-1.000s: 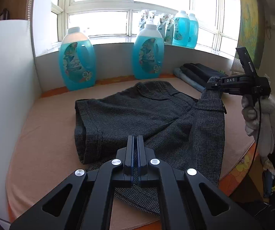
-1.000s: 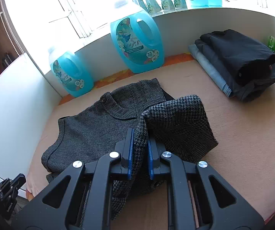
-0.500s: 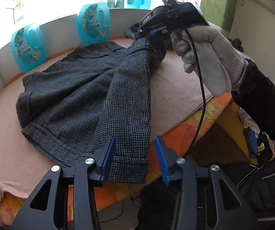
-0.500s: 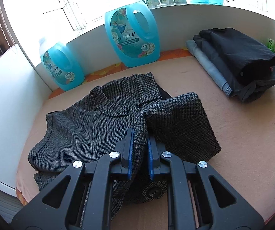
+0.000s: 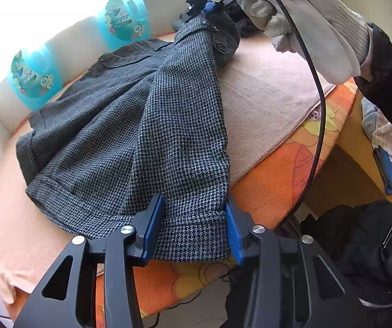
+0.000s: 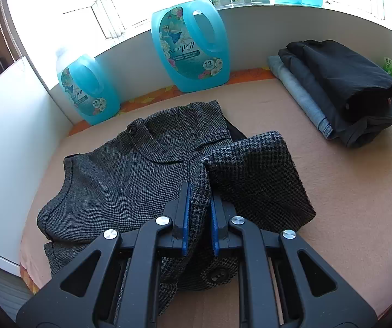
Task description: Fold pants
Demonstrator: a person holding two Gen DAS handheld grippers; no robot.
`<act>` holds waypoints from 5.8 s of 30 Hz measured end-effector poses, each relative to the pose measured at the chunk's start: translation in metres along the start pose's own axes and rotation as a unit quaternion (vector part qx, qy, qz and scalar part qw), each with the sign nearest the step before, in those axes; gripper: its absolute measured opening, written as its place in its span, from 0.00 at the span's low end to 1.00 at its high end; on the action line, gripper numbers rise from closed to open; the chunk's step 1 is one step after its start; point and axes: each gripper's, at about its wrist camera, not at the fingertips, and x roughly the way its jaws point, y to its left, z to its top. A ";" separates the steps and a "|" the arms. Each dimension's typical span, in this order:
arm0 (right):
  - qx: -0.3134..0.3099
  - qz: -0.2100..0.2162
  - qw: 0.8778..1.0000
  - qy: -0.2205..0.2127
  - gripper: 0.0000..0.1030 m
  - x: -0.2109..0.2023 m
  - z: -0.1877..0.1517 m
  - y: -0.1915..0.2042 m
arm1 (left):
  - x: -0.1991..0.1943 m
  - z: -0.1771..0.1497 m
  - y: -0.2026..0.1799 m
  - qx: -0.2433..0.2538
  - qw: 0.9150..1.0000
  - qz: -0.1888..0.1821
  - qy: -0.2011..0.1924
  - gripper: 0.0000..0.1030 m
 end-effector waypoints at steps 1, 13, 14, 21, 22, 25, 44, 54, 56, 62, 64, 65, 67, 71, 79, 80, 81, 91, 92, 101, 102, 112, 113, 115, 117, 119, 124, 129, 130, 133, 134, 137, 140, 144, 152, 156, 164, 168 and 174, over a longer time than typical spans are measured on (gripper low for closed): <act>0.002 0.000 1.000 0.000 0.13 0.000 -0.001 -0.001 | -0.002 0.001 0.003 -0.013 1.000 -0.010 -0.003 0.27; 0.003 0.035 0.999 -0.035 0.13 -0.036 -0.006 -0.001 | -0.068 0.023 0.087 -0.117 0.984 0.065 -0.118 0.10; 0.003 0.036 0.999 -0.040 0.13 -0.038 -0.005 0.001 | -0.072 0.027 0.097 -0.130 0.981 0.069 -0.126 0.10; -0.014 0.035 0.998 -0.060 0.13 -0.036 0.029 0.025 | -0.081 0.066 0.140 -0.128 0.970 0.110 -0.176 0.09; -0.018 0.035 0.997 -0.060 0.13 -0.034 0.036 0.029 | -0.080 0.074 0.148 -0.128 0.969 0.114 -0.179 0.09; -0.025 0.030 0.997 -0.061 0.13 -0.021 0.058 0.040 | -0.075 0.093 0.173 -0.132 0.965 0.134 -0.185 0.09; -0.030 0.098 0.991 0.087 0.37 0.154 0.120 0.024 | 0.083 0.115 0.300 -0.248 0.959 0.125 -0.062 0.09; -0.017 0.061 0.998 0.026 0.55 0.137 0.126 -0.044 | 0.095 0.113 0.303 -0.243 0.961 0.122 -0.057 0.10; -0.038 0.039 0.998 0.042 0.55 0.153 0.125 -0.039 | 0.096 0.114 0.304 -0.244 0.961 0.117 -0.055 0.10; -0.080 -0.022 0.993 0.079 0.54 0.184 0.109 -0.025 | 0.089 0.119 0.311 -0.233 0.954 0.178 -0.054 0.22; -0.087 -0.033 0.993 0.072 0.54 0.181 0.107 -0.024 | 0.080 0.117 0.319 -0.236 0.950 0.194 -0.058 0.23; -0.090 -0.037 0.993 0.068 0.54 0.177 0.107 -0.024 | 0.076 0.116 0.322 -0.238 0.949 0.200 -0.059 0.23; -0.092 -0.048 0.993 0.058 0.54 0.167 0.107 -0.022 | 0.064 0.112 0.326 -0.244 0.945 0.208 -0.064 0.23; -0.116 -0.041 0.992 0.017 0.54 0.134 0.103 -0.004 | 0.038 0.098 0.323 -0.249 0.944 0.202 -0.082 0.38; -0.265 0.089 0.960 -0.005 0.54 0.114 0.082 0.106 | 0.004 0.048 0.287 -0.263 0.949 0.146 -0.095 0.41; -0.287 0.109 0.952 -0.004 0.56 0.114 0.078 0.122 | 0.002 0.041 0.281 -0.267 0.949 0.136 -0.094 0.43; -0.310 0.124 0.943 0.001 0.59 0.117 0.075 0.139 | 0.001 0.034 0.275 -0.271 0.950 0.127 -0.093 0.45; -0.474 0.199 0.850 0.116 0.60 0.181 0.030 0.282 | 0.004 -0.004 0.232 -0.287 0.954 0.041 -0.078 0.45; -0.485 0.196 0.844 0.119 0.60 0.188 0.026 0.292 | 0.003 -0.007 0.230 -0.288 0.953 0.040 -0.080 0.45; -0.543 0.176 0.809 0.140 0.78 0.236 -0.006 0.343 | 0.001 -0.025 0.233 -0.306 0.949 0.023 -0.073 0.46; -0.546 0.176 0.807 0.138 0.68 0.236 -0.010 0.343 | 0.001 -0.026 0.232 -0.303 0.950 0.022 -0.072 0.46; -0.497 0.166 0.850 0.057 0.19 0.208 0.026 0.333 | 0.012 -0.023 0.253 -0.320 0.944 -0.004 -0.080 0.51; -0.496 0.153 0.853 0.052 0.19 0.212 0.027 0.335 | 0.013 -0.022 0.257 -0.326 0.942 -0.010 -0.081 0.51; -0.492 0.150 0.854 0.070 0.19 0.225 0.025 0.338 | 0.016 -0.018 0.263 -0.334 0.939 -0.028 -0.080 0.52; -0.491 0.138 0.856 0.087 0.25 0.233 0.023 0.337 | 0.021 -0.015 0.266 -0.335 0.939 -0.036 -0.073 0.52; -0.489 0.116 0.861 0.079 0.45 0.231 0.023 0.333 | 0.026 -0.012 0.265 -0.333 0.939 -0.052 -0.067 0.52; -0.444 0.153 0.882 0.039 0.50 0.167 0.041 0.288 | 0.038 -0.001 0.255 -0.311 0.947 -0.062 -0.058 0.42; -0.430 0.154 0.889 0.018 0.53 0.089 0.019 0.208 | 0.040 0.004 0.251 -0.304 0.949 -0.060 -0.060 0.25; -0.430 0.150 0.890 0.023 0.53 0.080 0.010 0.193 | 0.039 0.004 0.251 -0.305 0.948 -0.059 -0.062 0.24; -0.447 0.127 0.885 0.032 0.53 0.061 -0.023 0.162 | 0.037 0.008 0.247 -0.307 0.948 -0.053 -0.067 0.21; -0.455 0.126 0.881 0.036 0.53 0.057 -0.033 0.156 | 0.035 0.009 0.247 -0.306 0.949 -0.049 -0.067 0.21; -0.498 0.118 0.859 0.036 0.53 0.049 -0.070 0.158 | 0.034 0.014 0.248 -0.302 0.950 -0.039 -0.061 0.21; -0.549 0.094 0.830 0.035 0.53 0.052 -0.103 0.169 | 0.034 0.019 0.250 -0.303 0.951 -0.034 -0.055 0.21; -0.563 0.064 0.823 0.040 0.48 0.080 -0.103 0.181 | 0.027 0.019 0.247 -0.290 0.956 -0.008 -0.043 0.29; -0.462 0.128 0.873 0.087 0.41 0.111 -0.041 0.174 | -0.008 0.030 0.212 -0.195 0.975 0.079 -0.066 0.42; -0.428 0.151 0.884 0.115 0.41 0.128 -0.025 0.171 | -0.004 0.050 0.181 -0.139 0.987 0.045 -0.071 0.42; -0.353 0.213 0.897 0.158 0.40 0.137 -0.003 0.152 | 0.053 0.081 0.162 -0.064 0.996 0.057 -0.014 0.42; -0.364 0.212 0.898 0.126 0.42 0.107 -0.009 0.142 | 0.071 0.086 0.196 -0.128 0.992 0.016 -0.004 0.20; -0.447 0.190 0.868 0.099 0.42 0.076 -0.051 0.146 | 0.076 0.086 0.215 -0.164 0.986 -0.029 -0.008 0.19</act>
